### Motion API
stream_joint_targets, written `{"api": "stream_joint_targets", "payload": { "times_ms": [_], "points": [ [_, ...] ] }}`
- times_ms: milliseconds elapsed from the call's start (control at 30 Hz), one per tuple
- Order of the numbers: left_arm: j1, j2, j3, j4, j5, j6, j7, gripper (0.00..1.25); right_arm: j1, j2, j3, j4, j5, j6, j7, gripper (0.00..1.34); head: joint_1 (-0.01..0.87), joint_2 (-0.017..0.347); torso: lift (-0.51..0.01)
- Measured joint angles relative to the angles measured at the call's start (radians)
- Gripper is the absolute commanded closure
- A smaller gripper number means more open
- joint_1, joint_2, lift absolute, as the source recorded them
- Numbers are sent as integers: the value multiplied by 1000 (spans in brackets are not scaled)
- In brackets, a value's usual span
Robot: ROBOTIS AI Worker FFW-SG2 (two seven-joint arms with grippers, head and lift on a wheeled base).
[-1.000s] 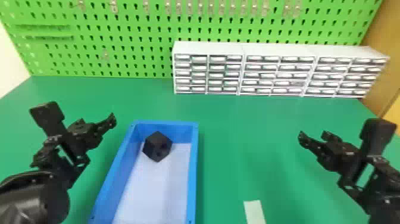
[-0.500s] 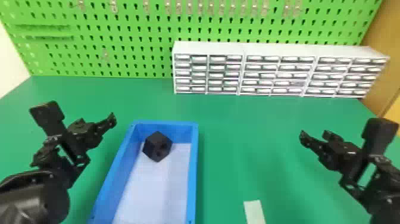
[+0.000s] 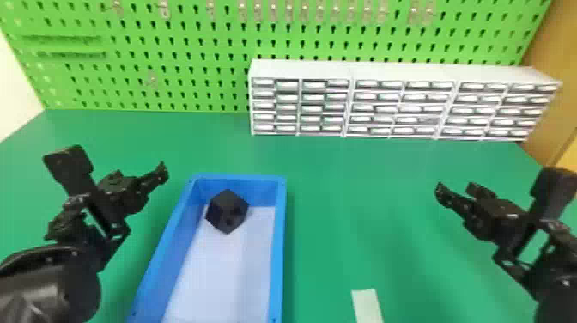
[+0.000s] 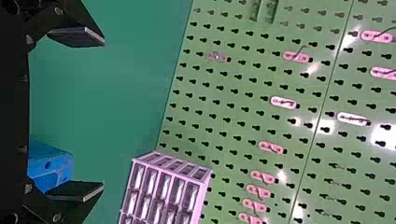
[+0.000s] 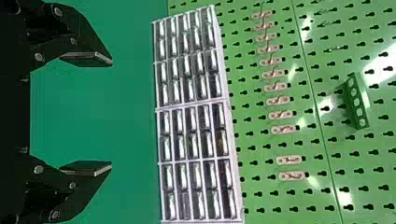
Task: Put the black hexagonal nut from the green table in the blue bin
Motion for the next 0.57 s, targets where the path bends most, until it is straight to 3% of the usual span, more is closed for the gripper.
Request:
{"api": "stream_joint_targets", "payload": {
  "times_ms": [567],
  "points": [
    [2, 0, 1, 0, 0, 0, 0, 186, 0, 1, 3, 0, 6, 0, 1, 478, 666, 32, -100]
  ]
}}
